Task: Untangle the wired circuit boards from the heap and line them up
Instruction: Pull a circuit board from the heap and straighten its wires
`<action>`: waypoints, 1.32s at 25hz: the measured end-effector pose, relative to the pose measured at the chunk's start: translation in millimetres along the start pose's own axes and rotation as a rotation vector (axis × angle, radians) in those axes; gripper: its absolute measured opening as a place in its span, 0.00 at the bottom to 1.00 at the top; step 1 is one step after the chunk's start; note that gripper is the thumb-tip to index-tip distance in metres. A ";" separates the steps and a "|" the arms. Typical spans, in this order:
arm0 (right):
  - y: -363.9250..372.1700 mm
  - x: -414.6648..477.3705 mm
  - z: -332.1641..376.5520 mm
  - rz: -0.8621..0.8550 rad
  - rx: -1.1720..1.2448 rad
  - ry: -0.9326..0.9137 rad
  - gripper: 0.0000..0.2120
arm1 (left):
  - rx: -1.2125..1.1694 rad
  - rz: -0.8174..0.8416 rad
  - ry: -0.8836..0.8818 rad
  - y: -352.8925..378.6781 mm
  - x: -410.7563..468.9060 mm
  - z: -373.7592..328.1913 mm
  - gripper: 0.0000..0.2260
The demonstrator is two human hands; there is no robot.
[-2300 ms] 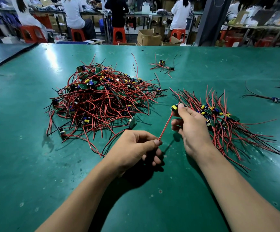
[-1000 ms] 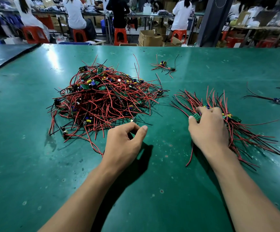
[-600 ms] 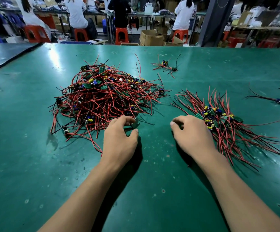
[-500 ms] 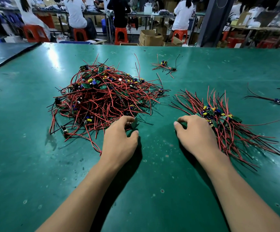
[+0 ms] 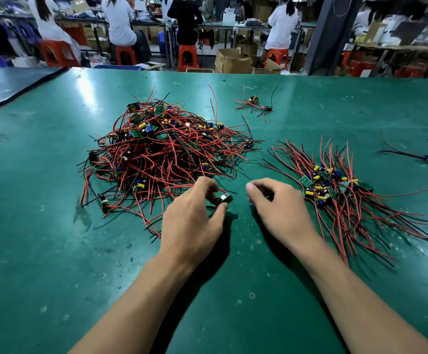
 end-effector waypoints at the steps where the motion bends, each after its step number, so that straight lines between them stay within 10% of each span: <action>1: 8.7 -0.1 -1.2 0.075 0.180 0.056 0.12 | -0.064 0.014 0.009 1.9 -1.1 -2.8 0.12; 9: 28.5 -16.9 3.0 0.608 0.681 0.377 0.19 | -0.418 0.014 -0.010 6.8 -3.2 -13.8 0.10; 19: 23.8 -8.0 10.4 0.449 1.114 0.307 0.05 | -0.992 0.342 -0.388 40.4 -8.8 -1.1 0.09; 33: 32.5 -8.3 3.0 0.403 0.891 0.221 0.10 | -0.725 0.301 -0.303 33.8 -4.6 5.8 0.03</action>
Point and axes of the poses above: each hand's wrist, its own x-axis towards the middle knuckle, its own y-axis out of the palm, z = x × y, the point moved 7 cm from there along x, towards the middle knuckle, and after that the axes turned 3 degrees about z, right-handed, at the moved point
